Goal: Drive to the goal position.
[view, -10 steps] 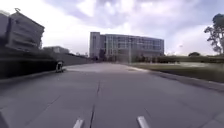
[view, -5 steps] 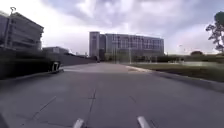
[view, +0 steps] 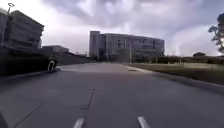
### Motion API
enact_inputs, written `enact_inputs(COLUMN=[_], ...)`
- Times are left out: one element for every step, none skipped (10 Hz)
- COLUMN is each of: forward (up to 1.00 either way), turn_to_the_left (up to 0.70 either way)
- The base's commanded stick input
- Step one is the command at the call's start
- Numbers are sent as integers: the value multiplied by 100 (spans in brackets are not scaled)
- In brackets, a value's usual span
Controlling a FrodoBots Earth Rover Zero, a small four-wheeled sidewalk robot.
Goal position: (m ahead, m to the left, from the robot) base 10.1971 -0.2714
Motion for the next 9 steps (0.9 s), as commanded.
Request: enact_inputs(forward=[100,100,100,100,100,100,100,100,100], turn_to_the_left=[0,0,0,15,27,25,11,0,0])
